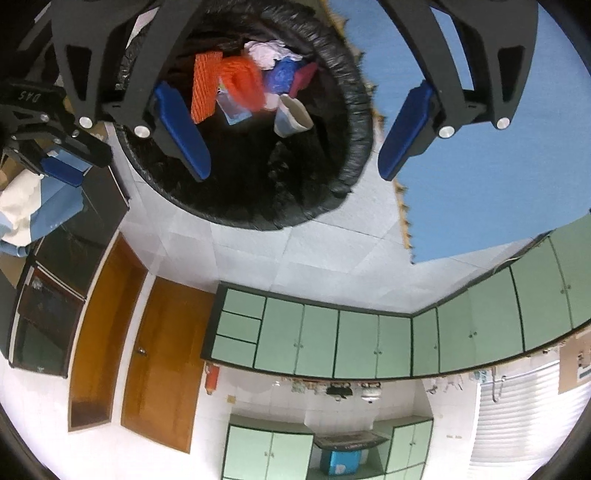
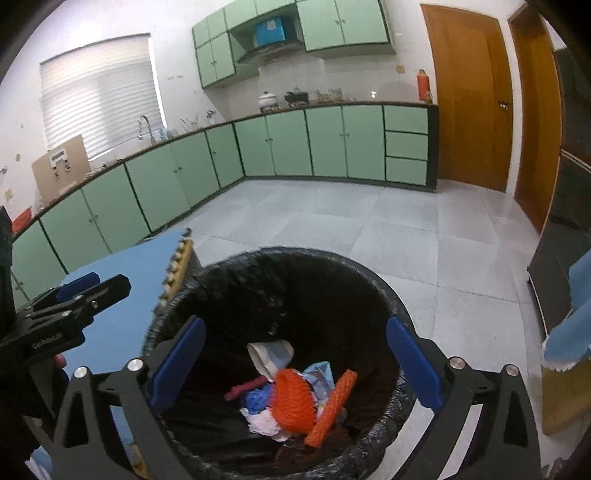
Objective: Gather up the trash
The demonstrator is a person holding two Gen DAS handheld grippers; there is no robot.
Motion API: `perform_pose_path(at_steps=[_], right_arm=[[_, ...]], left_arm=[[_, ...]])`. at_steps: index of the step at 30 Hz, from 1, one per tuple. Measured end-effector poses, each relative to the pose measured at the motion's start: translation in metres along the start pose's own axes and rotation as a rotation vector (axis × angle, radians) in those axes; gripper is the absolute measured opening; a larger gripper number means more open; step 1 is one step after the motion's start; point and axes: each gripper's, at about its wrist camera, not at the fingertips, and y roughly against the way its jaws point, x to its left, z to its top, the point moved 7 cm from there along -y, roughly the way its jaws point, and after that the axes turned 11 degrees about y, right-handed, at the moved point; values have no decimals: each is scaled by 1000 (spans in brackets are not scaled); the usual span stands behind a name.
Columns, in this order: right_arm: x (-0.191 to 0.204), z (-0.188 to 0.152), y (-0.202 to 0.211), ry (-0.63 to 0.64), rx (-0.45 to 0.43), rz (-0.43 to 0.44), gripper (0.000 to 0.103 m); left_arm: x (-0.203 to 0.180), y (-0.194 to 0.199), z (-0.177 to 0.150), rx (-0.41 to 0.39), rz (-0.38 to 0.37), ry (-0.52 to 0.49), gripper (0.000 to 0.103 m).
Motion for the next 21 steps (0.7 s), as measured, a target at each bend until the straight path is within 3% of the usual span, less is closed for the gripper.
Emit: perform_pose_path(at_steps=[11, 21], right_arm=[[50, 23, 55, 39, -73, 72, 97], [86, 23, 92, 64, -86, 111, 97]], left_arm=[[29, 73, 8, -64, 82, 21, 96], [33, 130, -8, -93, 118, 17, 96]])
